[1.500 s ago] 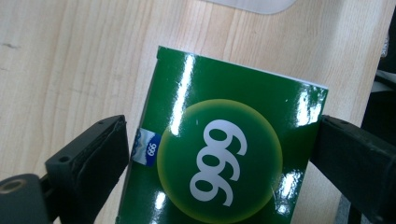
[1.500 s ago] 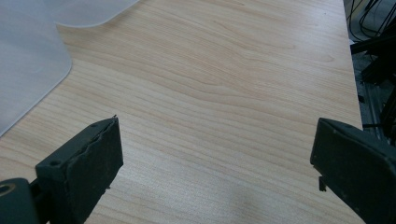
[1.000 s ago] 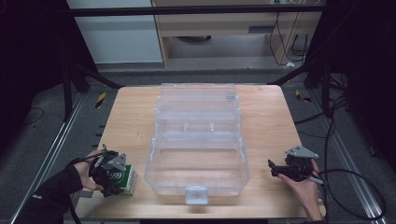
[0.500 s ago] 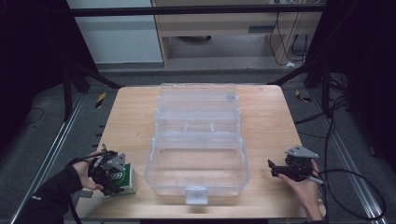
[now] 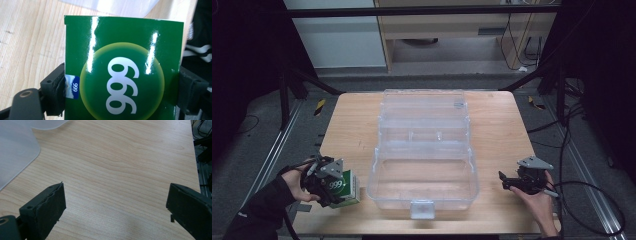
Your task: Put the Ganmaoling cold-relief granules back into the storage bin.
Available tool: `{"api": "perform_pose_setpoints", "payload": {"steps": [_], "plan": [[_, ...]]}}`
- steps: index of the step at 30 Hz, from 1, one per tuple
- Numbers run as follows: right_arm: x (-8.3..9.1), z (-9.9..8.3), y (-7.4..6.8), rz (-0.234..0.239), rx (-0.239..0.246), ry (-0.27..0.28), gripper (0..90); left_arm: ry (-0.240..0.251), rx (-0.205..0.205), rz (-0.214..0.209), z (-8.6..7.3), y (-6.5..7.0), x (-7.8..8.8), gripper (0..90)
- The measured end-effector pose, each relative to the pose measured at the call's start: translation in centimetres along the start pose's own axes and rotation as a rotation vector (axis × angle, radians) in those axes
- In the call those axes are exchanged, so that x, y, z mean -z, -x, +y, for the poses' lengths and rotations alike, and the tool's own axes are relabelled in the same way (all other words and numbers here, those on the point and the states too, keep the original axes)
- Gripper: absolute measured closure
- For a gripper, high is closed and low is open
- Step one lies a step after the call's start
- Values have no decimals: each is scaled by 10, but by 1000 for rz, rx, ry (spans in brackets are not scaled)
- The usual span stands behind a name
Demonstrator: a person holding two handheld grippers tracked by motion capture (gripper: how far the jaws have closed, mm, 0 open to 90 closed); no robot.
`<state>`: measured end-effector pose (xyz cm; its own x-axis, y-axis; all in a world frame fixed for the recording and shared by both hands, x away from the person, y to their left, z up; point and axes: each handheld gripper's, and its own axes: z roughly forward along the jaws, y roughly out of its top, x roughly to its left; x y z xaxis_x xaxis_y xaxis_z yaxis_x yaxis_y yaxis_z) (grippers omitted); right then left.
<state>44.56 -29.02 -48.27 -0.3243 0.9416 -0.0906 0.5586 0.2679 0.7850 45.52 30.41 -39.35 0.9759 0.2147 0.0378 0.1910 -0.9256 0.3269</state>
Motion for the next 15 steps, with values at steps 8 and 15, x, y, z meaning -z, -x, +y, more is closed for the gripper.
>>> {"api": "perform_pose_setpoints", "payload": {"steps": [8,15], "plan": [[0,0,0,2,0,-3,30,11,-3,16,5,3,21,149],[0,0,0,3,0,-3,30,26,-15,21,11,5,35,150]]}}
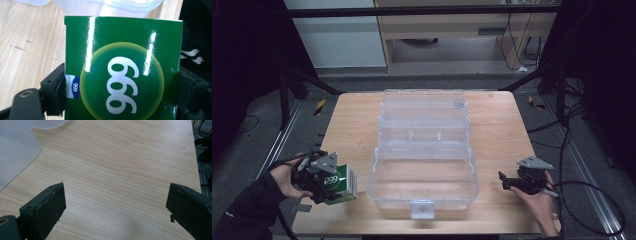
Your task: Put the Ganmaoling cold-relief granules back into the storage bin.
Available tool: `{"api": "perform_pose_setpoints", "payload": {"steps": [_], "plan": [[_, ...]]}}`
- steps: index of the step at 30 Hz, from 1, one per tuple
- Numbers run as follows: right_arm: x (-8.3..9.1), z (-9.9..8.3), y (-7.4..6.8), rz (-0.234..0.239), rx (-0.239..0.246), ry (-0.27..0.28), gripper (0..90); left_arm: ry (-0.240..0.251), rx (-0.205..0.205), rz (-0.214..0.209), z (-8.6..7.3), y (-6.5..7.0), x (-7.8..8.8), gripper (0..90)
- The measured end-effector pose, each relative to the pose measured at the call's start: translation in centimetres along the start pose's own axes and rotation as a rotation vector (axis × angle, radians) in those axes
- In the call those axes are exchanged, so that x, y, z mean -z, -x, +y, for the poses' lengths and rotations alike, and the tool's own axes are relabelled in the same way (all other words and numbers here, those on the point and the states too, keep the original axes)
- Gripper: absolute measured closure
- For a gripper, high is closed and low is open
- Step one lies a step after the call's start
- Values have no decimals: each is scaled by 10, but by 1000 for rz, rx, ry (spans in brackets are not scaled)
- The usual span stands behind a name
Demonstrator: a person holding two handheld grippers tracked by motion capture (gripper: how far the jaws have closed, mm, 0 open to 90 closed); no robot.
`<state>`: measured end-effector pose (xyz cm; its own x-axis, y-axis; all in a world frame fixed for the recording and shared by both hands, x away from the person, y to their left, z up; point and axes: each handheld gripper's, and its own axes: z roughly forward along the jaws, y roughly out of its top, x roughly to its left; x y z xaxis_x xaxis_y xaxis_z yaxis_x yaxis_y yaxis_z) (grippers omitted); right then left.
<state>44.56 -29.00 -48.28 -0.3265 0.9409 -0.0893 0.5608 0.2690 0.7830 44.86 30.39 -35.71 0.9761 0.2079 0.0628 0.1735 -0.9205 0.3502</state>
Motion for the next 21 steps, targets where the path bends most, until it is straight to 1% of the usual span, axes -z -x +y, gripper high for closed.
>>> {"api": "perform_pose_setpoints", "payload": {"steps": [3,4,5,6,7,12,13,14,17,21], "plan": [[0,0,0,-1,2,2,30,-1,-8,0,4,1,6,150],[0,0,0,-1,1,2,30,-3,-15,3,8,2,11,150],[0,0,0,-1,1,2,30,-3,-15,3,8,2,11,150],[0,0,0,-1,2,3,30,0,-23,3,11,2,16,150],[0,0,0,0,2,2,30,0,-23,3,11,2,16,150],[0,0,0,-2,3,3,30,7,-49,11,25,5,27,151],[0,0,0,-1,3,3,30,7,-49,11,25,5,27,151],[0,0,0,-2,3,3,30,4,-60,12,30,5,31,151],[0,0,0,-1,2,3,30,5,-61,12,34,6,32,151],[0,0,0,-1,1,2,30,-4,-79,9,42,5,35,151]]}}
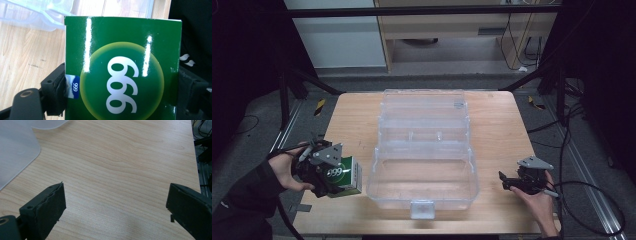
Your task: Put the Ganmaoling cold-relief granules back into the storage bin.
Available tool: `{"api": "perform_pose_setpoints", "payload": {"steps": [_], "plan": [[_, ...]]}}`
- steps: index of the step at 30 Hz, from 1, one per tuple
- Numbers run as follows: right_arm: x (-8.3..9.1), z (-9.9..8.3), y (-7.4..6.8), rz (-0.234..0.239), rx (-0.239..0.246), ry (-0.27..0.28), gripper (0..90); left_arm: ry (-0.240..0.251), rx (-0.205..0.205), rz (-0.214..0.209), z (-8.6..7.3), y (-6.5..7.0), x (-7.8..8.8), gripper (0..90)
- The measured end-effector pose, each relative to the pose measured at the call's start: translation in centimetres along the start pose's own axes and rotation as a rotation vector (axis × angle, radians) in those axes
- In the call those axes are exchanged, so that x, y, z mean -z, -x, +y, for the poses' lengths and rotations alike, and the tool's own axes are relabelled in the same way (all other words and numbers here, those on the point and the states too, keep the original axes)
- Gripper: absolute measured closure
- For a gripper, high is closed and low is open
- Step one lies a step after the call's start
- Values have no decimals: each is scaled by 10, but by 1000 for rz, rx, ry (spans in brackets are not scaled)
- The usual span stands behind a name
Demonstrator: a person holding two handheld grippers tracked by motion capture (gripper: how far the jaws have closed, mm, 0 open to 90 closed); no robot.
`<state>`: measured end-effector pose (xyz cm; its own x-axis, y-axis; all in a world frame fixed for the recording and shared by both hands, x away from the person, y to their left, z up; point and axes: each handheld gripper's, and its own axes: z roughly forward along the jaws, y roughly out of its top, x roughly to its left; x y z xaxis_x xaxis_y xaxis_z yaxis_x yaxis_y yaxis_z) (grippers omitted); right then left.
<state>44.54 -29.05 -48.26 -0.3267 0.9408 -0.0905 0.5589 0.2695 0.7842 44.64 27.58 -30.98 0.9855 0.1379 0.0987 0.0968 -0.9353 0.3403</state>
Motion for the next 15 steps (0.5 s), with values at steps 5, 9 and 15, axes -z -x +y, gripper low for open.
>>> {"api": "perform_pose_setpoints", "payload": {"steps": [5,9,15], "plan": [[0,0,0,1,0,1,30,0,-11,-12,12,-2,0,152],[0,0,0,1,1,0,30,0,-17,-19,18,-2,-1,152],[0,0,1,-1,3,-1,30,4,-38,-30,32,-3,-2,152]]}}
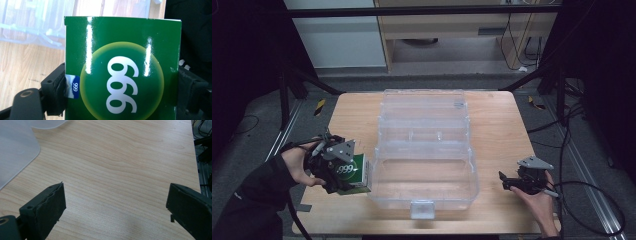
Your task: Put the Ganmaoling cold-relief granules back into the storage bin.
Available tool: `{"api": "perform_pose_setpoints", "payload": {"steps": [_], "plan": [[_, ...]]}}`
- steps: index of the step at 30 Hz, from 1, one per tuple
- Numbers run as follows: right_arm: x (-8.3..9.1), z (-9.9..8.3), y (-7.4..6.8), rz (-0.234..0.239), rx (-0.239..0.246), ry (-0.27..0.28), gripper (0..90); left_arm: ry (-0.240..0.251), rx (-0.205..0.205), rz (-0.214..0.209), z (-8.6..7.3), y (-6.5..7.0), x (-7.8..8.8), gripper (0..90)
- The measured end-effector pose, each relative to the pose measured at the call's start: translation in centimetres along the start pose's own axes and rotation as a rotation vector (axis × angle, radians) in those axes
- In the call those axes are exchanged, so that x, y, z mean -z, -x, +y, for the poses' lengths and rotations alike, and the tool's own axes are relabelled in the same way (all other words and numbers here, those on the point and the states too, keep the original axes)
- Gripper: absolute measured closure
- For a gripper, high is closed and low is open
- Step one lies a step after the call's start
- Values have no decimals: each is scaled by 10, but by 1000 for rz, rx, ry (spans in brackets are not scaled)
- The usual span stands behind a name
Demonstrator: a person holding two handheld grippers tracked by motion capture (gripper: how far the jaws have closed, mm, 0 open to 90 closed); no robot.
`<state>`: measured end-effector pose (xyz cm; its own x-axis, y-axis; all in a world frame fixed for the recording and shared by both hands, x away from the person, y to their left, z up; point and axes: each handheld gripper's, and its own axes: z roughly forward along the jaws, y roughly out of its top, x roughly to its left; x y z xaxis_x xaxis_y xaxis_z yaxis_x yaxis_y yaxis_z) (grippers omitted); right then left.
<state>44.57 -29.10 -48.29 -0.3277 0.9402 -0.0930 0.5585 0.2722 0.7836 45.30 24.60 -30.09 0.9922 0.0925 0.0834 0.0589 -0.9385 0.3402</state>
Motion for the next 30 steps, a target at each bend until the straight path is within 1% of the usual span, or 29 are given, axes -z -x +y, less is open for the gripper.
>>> {"api": "perform_pose_setpoints", "payload": {"steps": [1,2,4,5,6,8,10,11,12,13,14,16,17,18,19,21,24,26,27,28,29,30], "plan": [[0,0,0,0,0,1,29,2,-4,-4,5,0,0,152],[0,0,0,0,0,1,29,2,-4,-4,5,0,0,152],[0,0,0,0,-1,1,30,-1,-29,-6,15,-2,-2,152],[0,0,0,-1,0,1,29,-3,-30,-10,18,-3,-3,152],[0,0,1,-1,0,1,29,-1,-40,-9,21,-3,-4,152],[0,0,1,-1,1,3,29,-3,-43,-16,27,-4,-6,152],[1,0,1,-2,-1,2,29,-9,-65,-17,32,-5,-8,152],[1,0,1,-2,-3,2,29,-3,-57,-20,35,-5,-10,152],[1,0,1,-2,-3,1,29,-1,-67,-16,37,-6,-11,152],[1,0,1,-2,-3,1,29,-1,-67,-16,37,-6,-11,152],[1,0,1,-1,-3,0,29,2,-70,-22,42,-6,-13,152],[0,0,1,-1,-1,1,30,3,-78,-21,44,-7,-14,152],[0,0,1,0,2,1,29,1,-75,-23,46,-7,-16,152],[0,0,1,0,2,1,29,1,-89,-21,51,-8,-19,152],[0,0,0,0,0,0,30,1,-89,-21,51,-8,-19,152],[0,0,0,0,0,-1,29,6,-87,-24,56,-10,-23,152],[0,0,0,2,-2,-2,29,9,-101,-26,62,-12,-26,152],[0,0,0,2,-1,-2,29,13,-96,-28,64,-12,-28,152],[0,0,0,2,0,-2,30,12,-104,-27,65,-13,-29,151],[0,0,0,2,0,-2,30,12,-102,-29,66,-13,-30,151],[0,0,0,2,0,-2,30,9,-111,-25,68,-13,-31,151],[0,0,0,3,0,-3,30,11,-109,-26,68,-14,-33,151]]}}
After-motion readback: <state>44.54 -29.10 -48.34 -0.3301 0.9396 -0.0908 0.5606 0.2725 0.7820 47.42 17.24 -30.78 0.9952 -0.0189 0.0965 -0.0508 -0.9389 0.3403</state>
